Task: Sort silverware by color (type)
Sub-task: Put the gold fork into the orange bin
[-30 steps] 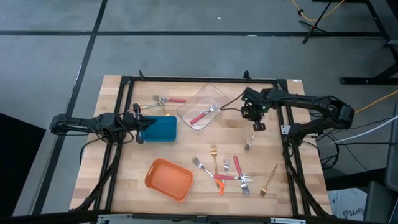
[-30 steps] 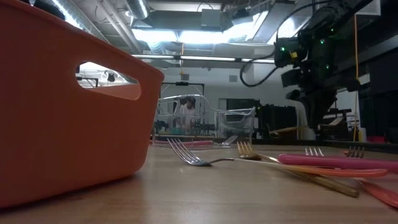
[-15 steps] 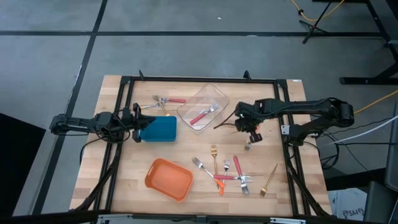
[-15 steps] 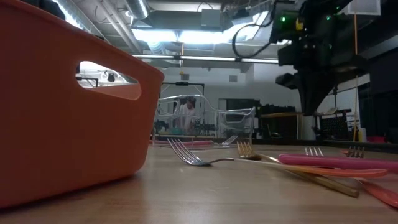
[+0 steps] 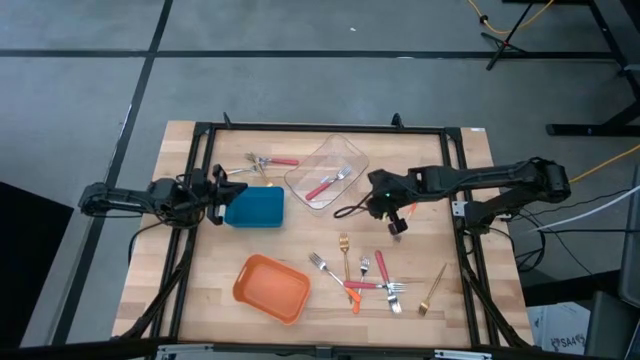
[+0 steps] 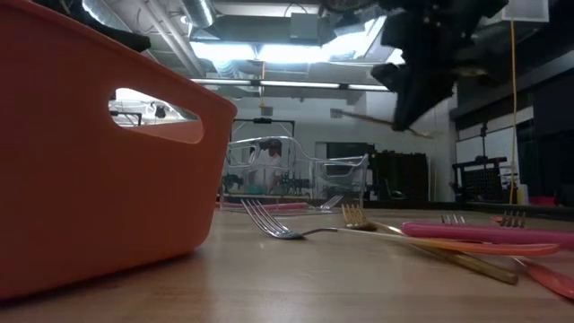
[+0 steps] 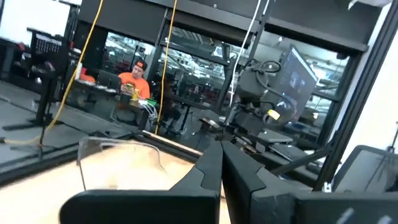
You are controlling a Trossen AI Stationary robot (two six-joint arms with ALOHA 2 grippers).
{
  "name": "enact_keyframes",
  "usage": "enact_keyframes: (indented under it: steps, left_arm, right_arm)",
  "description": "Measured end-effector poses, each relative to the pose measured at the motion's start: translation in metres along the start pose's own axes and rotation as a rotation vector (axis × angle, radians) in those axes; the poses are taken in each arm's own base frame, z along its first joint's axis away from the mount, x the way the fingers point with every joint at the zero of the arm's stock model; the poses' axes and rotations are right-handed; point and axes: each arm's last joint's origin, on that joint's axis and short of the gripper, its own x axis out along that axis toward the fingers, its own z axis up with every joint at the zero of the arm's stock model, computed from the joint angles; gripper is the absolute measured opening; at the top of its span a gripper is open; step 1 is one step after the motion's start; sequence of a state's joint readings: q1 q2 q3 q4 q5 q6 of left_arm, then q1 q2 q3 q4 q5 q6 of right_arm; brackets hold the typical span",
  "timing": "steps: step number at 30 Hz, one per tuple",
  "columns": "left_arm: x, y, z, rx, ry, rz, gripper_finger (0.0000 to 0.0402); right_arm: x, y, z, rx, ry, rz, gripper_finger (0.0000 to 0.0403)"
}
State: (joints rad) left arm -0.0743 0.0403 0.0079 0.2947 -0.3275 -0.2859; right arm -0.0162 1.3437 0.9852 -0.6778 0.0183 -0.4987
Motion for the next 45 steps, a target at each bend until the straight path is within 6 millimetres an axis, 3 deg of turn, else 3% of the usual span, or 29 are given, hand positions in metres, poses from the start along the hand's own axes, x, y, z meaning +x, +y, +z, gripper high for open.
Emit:
enact_keyframes:
  steps: [7, 13, 24, 33, 45]
  left_arm:
    - [0.008, -0.004, 0.005, -0.043, -0.06, -0.015, 0.0]
    - [0.021, -0.009, 0.01, -0.066, -0.013, 0.029, 0.0]
    - [0.063, -0.031, 0.035, -0.046, 0.053, 0.067, 0.0]
    - [0.094, -0.048, 0.055, -0.074, -0.023, 0.044, 0.0002]
    - [0.137, -0.061, 0.047, -0.068, 0.056, 0.072, 0.0099]
  right_arm:
    - [-0.002, -0.006, 0.014, -0.008, -0.132, -0.069, 0.0]
    - [-0.003, -0.008, 0.017, -0.054, -0.167, -0.095, 0.0]
    - [-0.003, -0.009, 0.019, -0.059, -0.186, -0.107, 0.0]
    - [-0.003, -0.009, 0.019, -0.11, -0.183, -0.112, 0.0]
    - [-0.003, -0.01, 0.02, -0.218, -0.187, -0.129, 0.0]
